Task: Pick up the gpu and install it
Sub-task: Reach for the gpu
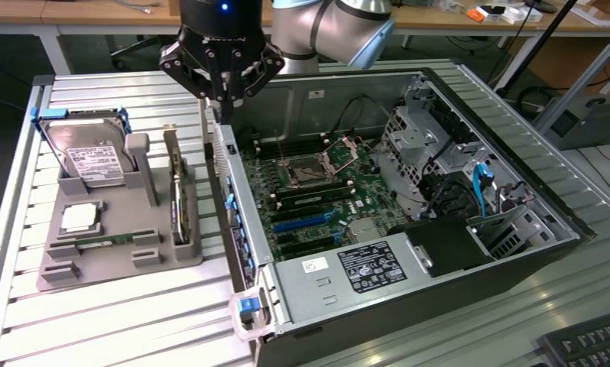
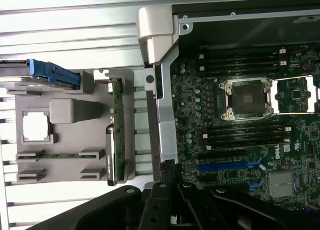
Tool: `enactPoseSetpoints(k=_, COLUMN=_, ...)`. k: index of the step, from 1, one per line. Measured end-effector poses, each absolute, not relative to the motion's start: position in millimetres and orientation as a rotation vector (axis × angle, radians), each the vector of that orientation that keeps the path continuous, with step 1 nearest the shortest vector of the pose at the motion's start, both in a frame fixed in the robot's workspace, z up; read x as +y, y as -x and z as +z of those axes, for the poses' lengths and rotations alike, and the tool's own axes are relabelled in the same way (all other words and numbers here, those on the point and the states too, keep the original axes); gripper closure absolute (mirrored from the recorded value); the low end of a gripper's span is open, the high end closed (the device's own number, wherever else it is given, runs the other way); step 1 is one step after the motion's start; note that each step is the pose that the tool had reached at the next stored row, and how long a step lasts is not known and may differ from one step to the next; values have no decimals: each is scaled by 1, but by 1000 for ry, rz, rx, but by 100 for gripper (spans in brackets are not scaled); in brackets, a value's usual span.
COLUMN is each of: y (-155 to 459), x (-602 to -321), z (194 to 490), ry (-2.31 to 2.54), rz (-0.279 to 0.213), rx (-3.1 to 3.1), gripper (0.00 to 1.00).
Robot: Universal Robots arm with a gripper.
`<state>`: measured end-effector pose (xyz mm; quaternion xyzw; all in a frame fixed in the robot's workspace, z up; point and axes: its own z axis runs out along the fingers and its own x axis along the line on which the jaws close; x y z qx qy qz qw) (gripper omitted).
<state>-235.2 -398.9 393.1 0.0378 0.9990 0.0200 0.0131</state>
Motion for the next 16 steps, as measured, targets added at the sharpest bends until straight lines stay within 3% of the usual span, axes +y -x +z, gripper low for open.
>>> enactPoseSetpoints(k=16, y=244, x=-399, z=393, ry=-118, rz=62, rx=3112, gripper=89)
